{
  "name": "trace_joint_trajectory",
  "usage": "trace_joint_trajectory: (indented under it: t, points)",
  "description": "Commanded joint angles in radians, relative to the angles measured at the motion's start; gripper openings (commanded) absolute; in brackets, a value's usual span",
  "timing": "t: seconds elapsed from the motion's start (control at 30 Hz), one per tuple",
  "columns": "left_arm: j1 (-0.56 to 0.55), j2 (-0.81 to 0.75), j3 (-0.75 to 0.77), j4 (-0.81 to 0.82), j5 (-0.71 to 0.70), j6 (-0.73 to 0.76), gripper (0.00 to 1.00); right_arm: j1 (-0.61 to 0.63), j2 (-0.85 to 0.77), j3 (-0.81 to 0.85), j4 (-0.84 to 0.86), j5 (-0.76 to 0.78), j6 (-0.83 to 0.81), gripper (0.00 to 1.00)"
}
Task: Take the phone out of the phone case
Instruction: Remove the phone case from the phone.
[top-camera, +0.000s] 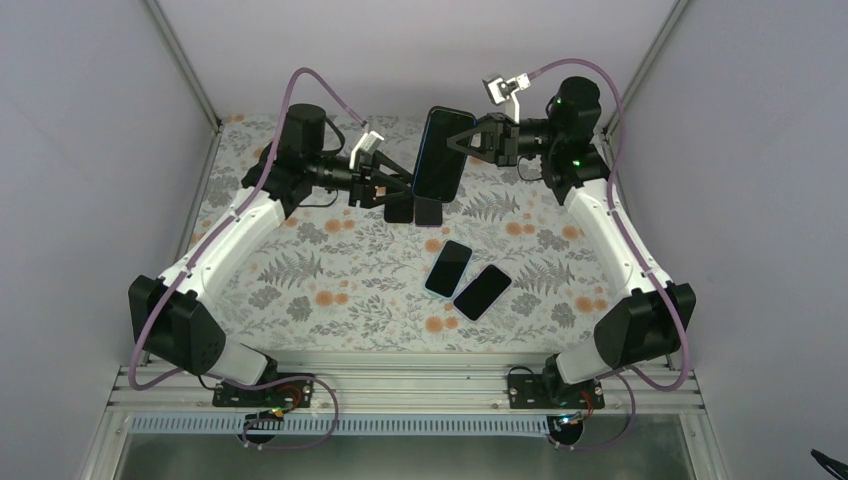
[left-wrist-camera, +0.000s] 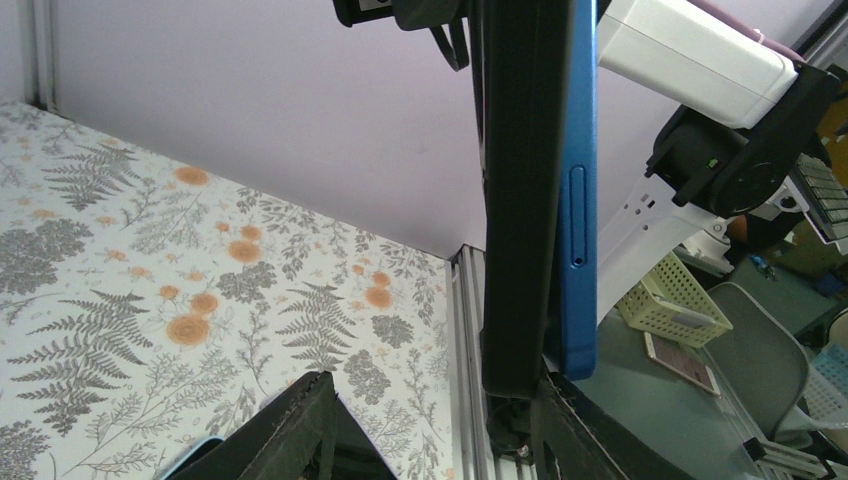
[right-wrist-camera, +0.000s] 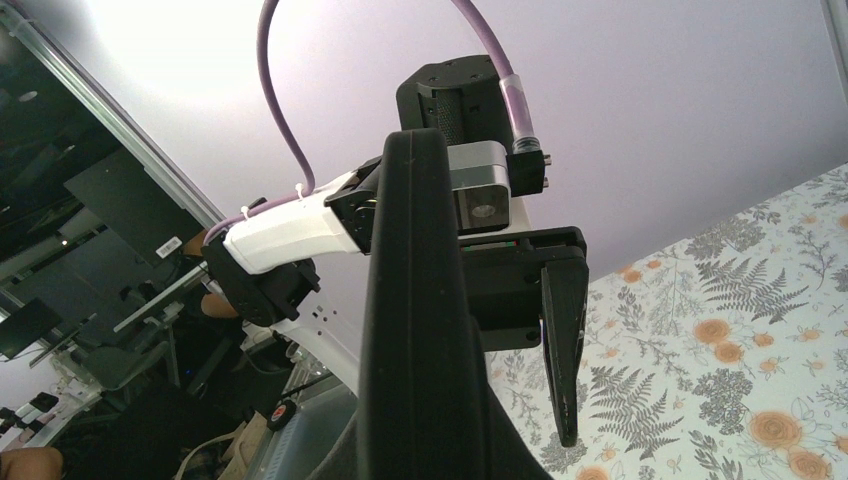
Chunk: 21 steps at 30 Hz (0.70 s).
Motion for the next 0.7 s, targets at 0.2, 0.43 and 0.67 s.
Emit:
trace_joint_trajectory:
  t: [0.2, 0.43, 0.67]
  points:
    - [0.027, 0.060, 0.002, 0.008, -0.219, -0.028, 0.48, 0.115, -0.029, 0.023, -0.041, -0.182, -0.006, 0.04]
    - [0.028, 0.068, 0.028, 0.023, -0.148, -0.035, 0.48, 0.155, -0.018, -0.016, -0.098, -0.179, -0.071, 0.04]
    - [0.028, 0.075, 0.089, 0.007, -0.092, -0.005, 0.47, 0.182, -0.002, -0.046, -0.178, -0.182, -0.150, 0.04]
